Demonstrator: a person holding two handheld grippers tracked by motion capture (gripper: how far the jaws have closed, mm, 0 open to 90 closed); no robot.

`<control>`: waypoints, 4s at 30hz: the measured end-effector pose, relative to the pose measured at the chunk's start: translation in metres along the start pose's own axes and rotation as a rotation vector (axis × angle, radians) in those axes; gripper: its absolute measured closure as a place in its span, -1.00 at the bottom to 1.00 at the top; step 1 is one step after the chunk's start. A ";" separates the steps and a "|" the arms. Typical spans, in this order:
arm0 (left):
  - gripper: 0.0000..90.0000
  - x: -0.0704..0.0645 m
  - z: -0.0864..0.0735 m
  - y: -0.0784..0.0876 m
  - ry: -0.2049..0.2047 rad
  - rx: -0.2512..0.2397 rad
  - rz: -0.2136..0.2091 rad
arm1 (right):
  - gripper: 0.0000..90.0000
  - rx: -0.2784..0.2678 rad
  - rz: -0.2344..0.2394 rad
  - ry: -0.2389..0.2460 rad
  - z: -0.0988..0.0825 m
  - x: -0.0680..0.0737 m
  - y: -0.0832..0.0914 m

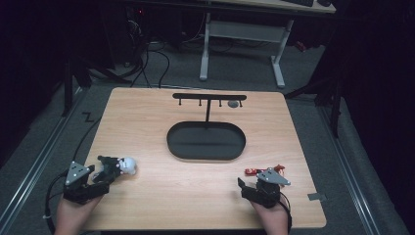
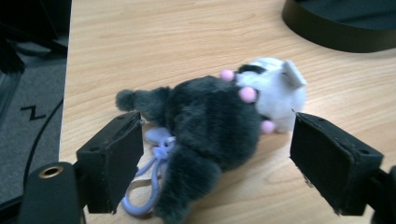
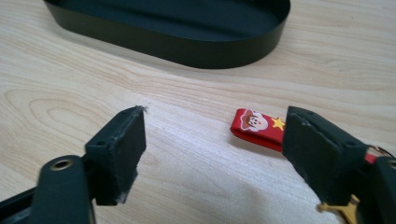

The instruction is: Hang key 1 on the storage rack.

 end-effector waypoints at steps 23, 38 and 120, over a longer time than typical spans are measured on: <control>-0.45 -0.018 0.005 0.004 -0.050 -0.045 -0.034 | -0.60 0.002 0.013 0.016 -0.002 0.001 0.000; -0.41 -0.037 0.010 0.007 -0.099 -0.054 -0.060 | -0.63 0.046 0.022 0.012 -0.002 0.003 0.000; -0.44 -0.120 0.011 -0.006 -0.349 -0.057 -0.254 | -0.39 0.579 0.056 -0.114 0.026 0.001 0.014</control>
Point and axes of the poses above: each handheld gripper's, and its own axes: y roughly backward along the jaws, z roughly out of its top, x roughly to its left, the point moved 5 cm from there along -y, roughly forward along the jaws, and after that the axes turned 13 degrees about z, right-handed, at the moved point
